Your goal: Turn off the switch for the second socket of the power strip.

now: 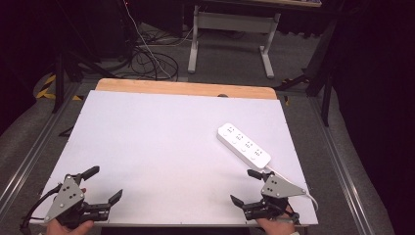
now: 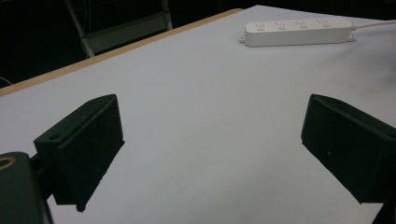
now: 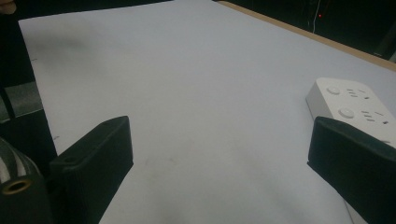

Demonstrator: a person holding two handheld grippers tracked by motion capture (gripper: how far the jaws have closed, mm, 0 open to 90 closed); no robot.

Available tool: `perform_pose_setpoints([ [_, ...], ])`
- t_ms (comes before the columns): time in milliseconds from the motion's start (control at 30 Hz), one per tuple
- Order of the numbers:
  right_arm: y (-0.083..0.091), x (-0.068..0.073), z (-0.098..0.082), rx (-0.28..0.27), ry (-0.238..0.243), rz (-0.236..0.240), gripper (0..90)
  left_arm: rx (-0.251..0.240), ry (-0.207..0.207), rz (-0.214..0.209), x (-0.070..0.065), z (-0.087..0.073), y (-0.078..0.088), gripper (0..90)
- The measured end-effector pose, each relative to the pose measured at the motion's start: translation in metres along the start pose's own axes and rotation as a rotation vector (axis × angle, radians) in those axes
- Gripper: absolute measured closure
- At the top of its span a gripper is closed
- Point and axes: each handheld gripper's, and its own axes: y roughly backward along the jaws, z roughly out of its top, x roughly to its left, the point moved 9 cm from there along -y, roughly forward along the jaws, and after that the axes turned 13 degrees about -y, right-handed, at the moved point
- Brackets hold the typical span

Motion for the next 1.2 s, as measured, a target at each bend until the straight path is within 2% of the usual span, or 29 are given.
perform_pose_setpoints([
  [100, 0.000, 0.001, -0.001, 0.010, -0.004, 0.002, 7.5, 0.000, -0.003, 0.007, 0.001, 0.000, 0.001, 6.1],
  [233, -0.001, 0.003, 0.000, 0.008, 0.014, 0.004, 7.4, 0.003, -0.007, 0.013, 0.000, 0.000, 0.000, 6.3],
  [367, 0.000, 0.003, 0.000, 0.005, 0.011, 0.004, 7.5, 0.017, -0.044, 0.023, 0.000, -0.001, -0.001, 6.3],
  [500, 0.000, 0.004, 0.001, 0.002, 0.017, 0.001, 7.5, 0.010, -0.035, 0.017, -0.002, 0.001, 0.000, 6.4],
  [667, 0.000, 0.004, 0.002, 0.000, 0.020, 0.000, 7.5, 0.025, -0.013, 0.014, -0.001, -0.001, 0.000, 6.9],
  [867, 0.003, 0.005, 0.006, 0.020, 0.014, 0.016, 7.7, 0.025, -0.027, 0.019, -0.002, 0.000, 0.000, 7.5],
  [1200, 0.006, 0.005, 0.024, 0.003, 0.021, 0.017, 10.6, 0.033, -0.033, 0.028, -0.001, -0.001, -0.001, 7.8],
])
